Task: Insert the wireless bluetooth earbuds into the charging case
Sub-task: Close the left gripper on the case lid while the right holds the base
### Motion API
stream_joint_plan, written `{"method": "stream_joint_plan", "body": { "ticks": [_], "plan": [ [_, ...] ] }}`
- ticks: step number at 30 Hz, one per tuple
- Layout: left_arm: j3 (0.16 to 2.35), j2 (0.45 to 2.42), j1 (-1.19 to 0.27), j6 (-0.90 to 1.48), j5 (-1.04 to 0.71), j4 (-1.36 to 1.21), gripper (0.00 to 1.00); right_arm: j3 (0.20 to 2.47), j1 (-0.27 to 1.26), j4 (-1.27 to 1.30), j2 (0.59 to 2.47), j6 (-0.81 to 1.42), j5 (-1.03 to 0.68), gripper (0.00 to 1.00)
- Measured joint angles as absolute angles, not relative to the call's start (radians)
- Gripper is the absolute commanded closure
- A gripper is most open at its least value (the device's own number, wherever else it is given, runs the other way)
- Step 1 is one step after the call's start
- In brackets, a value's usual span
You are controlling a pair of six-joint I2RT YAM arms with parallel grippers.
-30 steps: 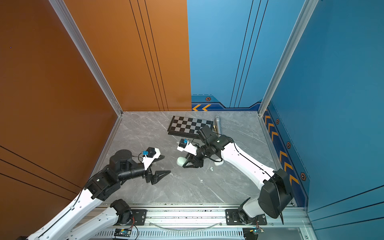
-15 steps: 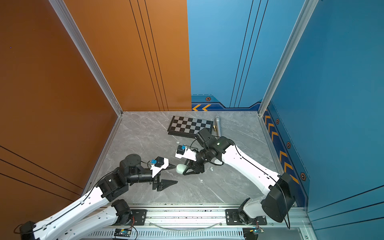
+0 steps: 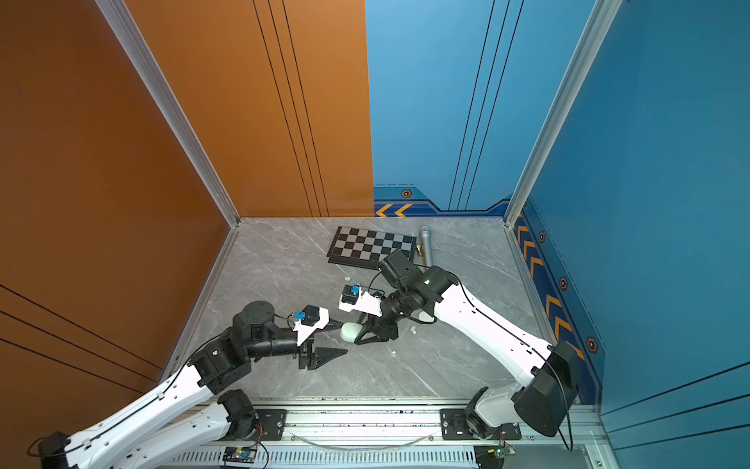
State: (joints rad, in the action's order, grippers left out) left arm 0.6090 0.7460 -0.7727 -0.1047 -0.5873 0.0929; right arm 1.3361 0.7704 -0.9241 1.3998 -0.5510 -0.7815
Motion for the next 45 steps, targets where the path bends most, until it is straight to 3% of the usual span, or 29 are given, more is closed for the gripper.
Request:
{"method": "stream_joint_plan", "body": {
  "ticks": [17,32,40,45],
  "plan": [
    [0.609,0.777,-0.773,-0.109,-0.588,0.093,0.43,1.356,0.801,-0.925,1.396,-0.551,-0.773,0.85],
    [0.609,0.791,-0.773,-0.109,-0.59,0.086,0.52,1.356,0.815,-0.925,1.396,-0.55,-0.755,0.85],
    [0.609,0.795,-0.773,-0.109,-0.595,0.074,0.49,1.356,0.819,-0.925,1.397,-0.545,-0.751,0.85],
    [0.609,0.795,-0.773,-0.109,-0.599,0.074,0.59,1.357,0.819,-0.924,1.397,-0.543,-0.748,0.85]
  ]
}}
